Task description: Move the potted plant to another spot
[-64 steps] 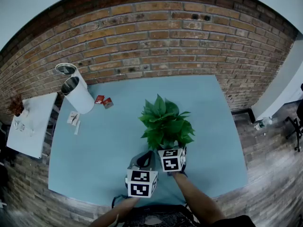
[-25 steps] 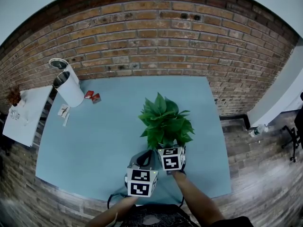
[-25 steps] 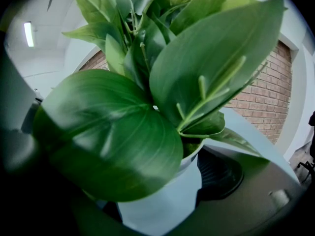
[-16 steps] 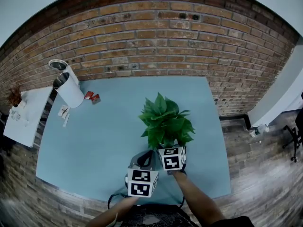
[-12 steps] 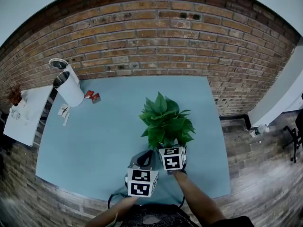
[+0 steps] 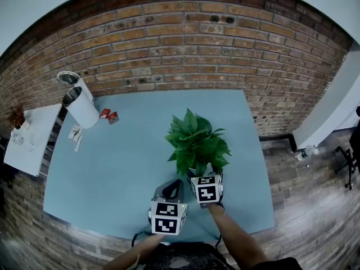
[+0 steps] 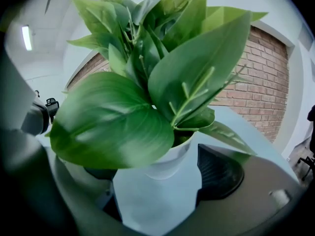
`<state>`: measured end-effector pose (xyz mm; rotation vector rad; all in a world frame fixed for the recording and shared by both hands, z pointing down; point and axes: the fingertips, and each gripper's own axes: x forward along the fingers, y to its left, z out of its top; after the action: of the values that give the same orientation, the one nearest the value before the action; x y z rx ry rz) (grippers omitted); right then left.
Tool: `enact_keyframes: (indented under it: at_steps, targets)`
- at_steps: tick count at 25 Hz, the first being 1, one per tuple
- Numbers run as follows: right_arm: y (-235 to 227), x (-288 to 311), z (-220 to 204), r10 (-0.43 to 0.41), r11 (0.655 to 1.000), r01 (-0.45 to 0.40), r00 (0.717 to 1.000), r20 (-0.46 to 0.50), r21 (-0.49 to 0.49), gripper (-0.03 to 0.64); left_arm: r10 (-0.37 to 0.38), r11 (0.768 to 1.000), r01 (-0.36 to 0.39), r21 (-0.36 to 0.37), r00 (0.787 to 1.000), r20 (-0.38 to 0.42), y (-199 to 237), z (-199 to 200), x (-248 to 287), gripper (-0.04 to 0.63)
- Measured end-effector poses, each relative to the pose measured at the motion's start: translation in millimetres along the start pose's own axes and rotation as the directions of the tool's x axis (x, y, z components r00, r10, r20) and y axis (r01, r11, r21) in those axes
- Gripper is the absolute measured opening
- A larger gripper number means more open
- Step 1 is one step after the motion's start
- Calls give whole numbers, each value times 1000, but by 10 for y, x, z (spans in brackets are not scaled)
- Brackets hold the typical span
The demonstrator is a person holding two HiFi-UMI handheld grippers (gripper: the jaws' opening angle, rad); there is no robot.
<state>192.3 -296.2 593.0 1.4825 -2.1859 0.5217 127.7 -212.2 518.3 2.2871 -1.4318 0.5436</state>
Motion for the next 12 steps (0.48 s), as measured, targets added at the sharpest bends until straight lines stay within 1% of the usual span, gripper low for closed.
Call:
enact_keyframes:
  at_steps: [3,5,12]
  targets:
    - [11,-55,-6,-10,1000,10,1000,4,-2,473,-6,1000,6,3,1000,0,-2,-13,-40,0]
    - [29,-100,-22,-17,1000,17,1000,5,-6,428,-11,1000,11,4,1000,1,-5,-23,-73,0]
    - [81,-302,-16,-31,999,32,999,18,-22,345,-39,999,39,17,999,17,-66,8,-144,0]
